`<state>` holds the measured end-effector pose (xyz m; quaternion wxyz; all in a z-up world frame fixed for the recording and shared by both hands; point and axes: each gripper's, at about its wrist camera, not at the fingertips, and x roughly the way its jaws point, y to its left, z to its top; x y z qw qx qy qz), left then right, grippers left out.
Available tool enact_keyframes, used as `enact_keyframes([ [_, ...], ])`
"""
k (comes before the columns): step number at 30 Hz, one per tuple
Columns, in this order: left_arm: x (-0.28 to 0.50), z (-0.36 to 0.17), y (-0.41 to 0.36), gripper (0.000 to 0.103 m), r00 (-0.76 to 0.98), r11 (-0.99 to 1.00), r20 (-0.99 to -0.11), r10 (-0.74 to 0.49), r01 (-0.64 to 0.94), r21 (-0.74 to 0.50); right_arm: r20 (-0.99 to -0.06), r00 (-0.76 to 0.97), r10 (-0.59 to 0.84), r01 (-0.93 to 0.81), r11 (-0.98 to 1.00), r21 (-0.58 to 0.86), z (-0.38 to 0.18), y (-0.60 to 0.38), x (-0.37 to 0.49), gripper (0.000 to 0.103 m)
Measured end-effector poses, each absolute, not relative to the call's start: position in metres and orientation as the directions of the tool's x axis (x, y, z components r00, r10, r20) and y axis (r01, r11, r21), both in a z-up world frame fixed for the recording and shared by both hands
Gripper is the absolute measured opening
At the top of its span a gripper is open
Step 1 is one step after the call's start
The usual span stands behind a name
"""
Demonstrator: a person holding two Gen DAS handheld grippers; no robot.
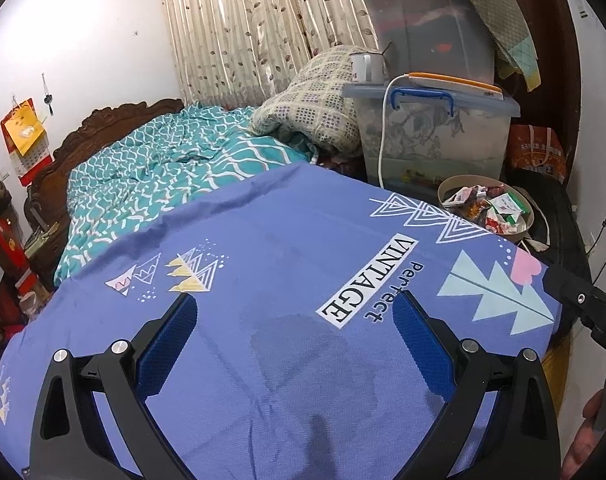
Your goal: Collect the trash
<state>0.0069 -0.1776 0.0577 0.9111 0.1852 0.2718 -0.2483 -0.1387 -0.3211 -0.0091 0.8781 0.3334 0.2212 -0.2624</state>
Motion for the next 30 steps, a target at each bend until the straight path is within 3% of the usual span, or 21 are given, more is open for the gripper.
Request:
enact_keyframes([
  [30, 0.003, 0.056, -0.178, 0.095, 0.745, 0.813, -0.576, -0.337, 0.539, 0.222, -0.525, 0.801, -0.289, 0.578, 0.603, 0.550, -0.018, -0.322, -0.145, 0.100],
])
